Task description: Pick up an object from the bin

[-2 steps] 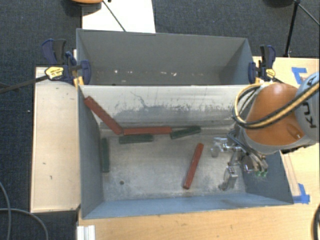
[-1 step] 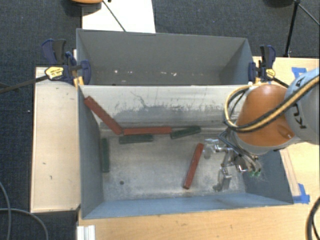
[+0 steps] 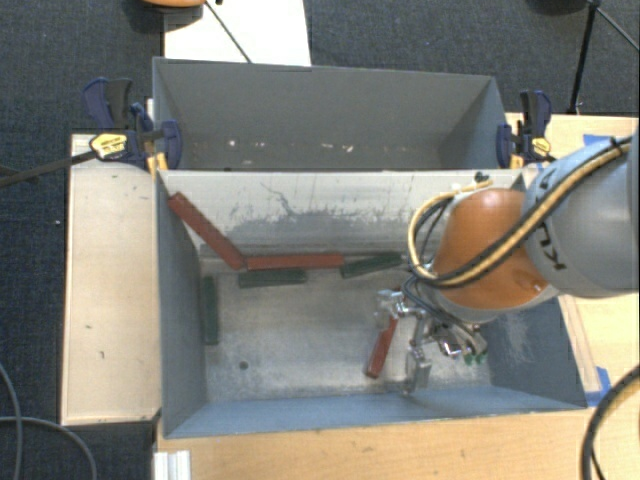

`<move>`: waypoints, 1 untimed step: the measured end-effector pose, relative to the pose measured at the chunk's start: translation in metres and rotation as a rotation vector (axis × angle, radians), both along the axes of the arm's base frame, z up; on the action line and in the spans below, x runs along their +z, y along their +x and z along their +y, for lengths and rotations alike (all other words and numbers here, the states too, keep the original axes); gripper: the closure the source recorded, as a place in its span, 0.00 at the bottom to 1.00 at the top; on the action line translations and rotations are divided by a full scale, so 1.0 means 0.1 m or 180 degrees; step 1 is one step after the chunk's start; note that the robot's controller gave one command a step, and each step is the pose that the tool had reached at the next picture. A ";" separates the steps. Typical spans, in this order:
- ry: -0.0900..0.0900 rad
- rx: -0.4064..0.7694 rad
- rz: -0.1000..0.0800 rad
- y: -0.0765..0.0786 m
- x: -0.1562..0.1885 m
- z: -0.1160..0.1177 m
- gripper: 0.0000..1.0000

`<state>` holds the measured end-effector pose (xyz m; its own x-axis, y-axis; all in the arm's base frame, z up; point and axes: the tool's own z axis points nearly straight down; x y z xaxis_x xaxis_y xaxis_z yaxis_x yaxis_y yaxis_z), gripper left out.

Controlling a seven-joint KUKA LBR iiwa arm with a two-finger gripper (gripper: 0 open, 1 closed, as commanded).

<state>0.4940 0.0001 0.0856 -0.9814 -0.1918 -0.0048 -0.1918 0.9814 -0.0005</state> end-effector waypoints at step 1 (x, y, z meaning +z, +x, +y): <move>0.0000 0.0533 0.0007 0.22 -0.15 0.38 1.00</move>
Offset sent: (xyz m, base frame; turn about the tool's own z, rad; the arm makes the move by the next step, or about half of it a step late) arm 0.0000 0.0000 0.0000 0.0000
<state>0.5157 0.0379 0.0705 -0.9357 -0.3528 -0.0027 -0.3528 0.9357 0.0001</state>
